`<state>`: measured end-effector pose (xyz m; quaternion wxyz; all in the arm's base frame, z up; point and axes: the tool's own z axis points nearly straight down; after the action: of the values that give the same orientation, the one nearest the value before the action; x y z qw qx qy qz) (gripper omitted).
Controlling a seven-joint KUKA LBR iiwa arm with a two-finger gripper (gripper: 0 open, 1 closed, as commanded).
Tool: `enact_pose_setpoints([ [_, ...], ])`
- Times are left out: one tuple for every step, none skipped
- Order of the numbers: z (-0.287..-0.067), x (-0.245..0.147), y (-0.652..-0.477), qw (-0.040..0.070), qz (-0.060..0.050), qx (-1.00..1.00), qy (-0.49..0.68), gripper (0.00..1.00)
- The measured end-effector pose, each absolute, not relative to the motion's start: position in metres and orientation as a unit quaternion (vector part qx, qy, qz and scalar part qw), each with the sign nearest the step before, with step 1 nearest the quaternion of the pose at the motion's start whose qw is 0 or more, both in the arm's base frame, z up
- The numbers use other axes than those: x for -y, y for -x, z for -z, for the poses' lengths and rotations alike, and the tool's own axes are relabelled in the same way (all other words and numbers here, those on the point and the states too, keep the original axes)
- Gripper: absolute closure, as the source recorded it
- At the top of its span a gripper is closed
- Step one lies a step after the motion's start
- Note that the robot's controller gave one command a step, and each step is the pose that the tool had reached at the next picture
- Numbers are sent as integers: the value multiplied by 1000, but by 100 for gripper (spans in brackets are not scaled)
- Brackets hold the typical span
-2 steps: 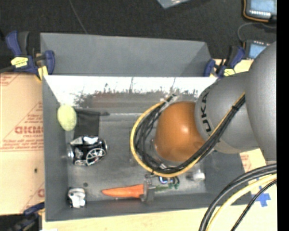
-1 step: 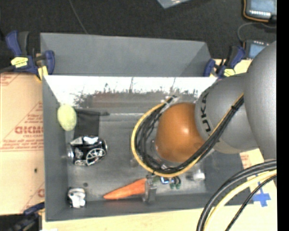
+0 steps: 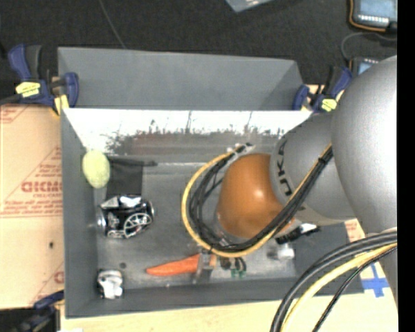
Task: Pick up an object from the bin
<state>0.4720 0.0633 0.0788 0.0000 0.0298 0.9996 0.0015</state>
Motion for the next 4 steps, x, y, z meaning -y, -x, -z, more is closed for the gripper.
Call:
enact_pose_setpoints([
  [-79,-63,-472,0,-2,-1000,-30,100],
  [-130,-64,-478,-2,-2,-999,-35,100],
  [-155,-60,-480,4,-2,-999,-39,100],
  [-188,-63,-474,-5,-1,-999,-35,100],
])
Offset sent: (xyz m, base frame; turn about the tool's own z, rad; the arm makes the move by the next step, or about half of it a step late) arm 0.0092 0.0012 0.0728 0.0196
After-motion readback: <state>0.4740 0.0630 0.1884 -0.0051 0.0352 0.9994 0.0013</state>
